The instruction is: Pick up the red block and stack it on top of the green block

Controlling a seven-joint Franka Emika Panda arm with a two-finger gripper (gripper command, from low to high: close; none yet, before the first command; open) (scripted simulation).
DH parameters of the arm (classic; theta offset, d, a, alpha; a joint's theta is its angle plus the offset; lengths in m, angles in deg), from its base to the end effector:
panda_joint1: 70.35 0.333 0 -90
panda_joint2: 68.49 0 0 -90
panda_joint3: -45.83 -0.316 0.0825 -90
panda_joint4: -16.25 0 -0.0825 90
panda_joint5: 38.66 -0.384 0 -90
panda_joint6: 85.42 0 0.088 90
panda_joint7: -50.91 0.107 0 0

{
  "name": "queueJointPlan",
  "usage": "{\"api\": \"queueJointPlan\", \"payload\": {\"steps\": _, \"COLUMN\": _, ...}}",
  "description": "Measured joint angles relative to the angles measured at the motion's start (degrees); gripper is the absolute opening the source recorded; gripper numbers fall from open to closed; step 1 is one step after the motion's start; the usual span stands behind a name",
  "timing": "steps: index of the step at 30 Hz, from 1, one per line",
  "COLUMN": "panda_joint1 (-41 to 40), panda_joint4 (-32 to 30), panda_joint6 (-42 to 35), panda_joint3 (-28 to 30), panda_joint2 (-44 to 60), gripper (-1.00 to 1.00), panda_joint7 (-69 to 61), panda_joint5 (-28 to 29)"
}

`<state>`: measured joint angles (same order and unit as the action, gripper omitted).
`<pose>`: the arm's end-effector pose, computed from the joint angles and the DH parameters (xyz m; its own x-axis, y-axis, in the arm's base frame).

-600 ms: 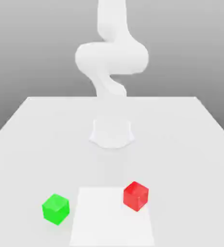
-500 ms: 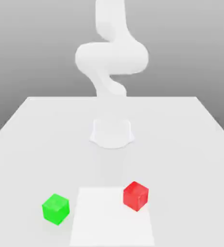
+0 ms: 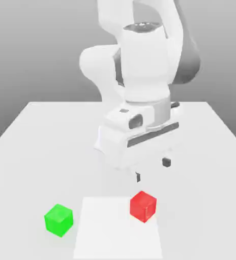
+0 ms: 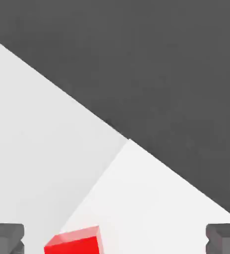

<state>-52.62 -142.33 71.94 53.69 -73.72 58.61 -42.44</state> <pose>0.3888 0.0663 0.2480 0.9978 -0.0235 0.0612 -0.0204 -0.9985 -0.0506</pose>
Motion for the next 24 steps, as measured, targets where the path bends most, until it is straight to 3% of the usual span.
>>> {"api": "queueJointPlan", "payload": {"steps": 4, "panda_joint1": 0.2, "panda_joint4": -2.3, "panda_joint6": 4.6, "panda_joint3": -0.5, "panda_joint2": 5.7, "gripper": 0.0, "panda_joint7": -1.5, "panda_joint5": 3.3}}
{"api": "queueJointPlan", "payload": {"steps": 13, "panda_joint1": -2.2, "panda_joint4": -0.9, "panda_joint6": 14.6, "panda_joint3": -4.0, "panda_joint2": 17.6, "gripper": 0.0, "panda_joint7": -5.4, "panda_joint5": -1.7}}
{"api": "queueJointPlan", "payload": {"steps": 14, "panda_joint1": -2.6, "panda_joint4": -0.9, "panda_joint6": 15.4, "panda_joint3": -4.5, "panda_joint2": 18.5, "gripper": -1.0, "panda_joint7": -5.7, "panda_joint5": -2.1}}
{"api": "queueJointPlan", "payload": {"steps": 24, "panda_joint1": -1.8, "panda_joint4": -1.1, "panda_joint6": 12.5, "panda_joint3": -3.2, "panda_joint2": 15.1, "gripper": -1.0, "panda_joint7": -4.3, "panda_joint5": -0.1}}
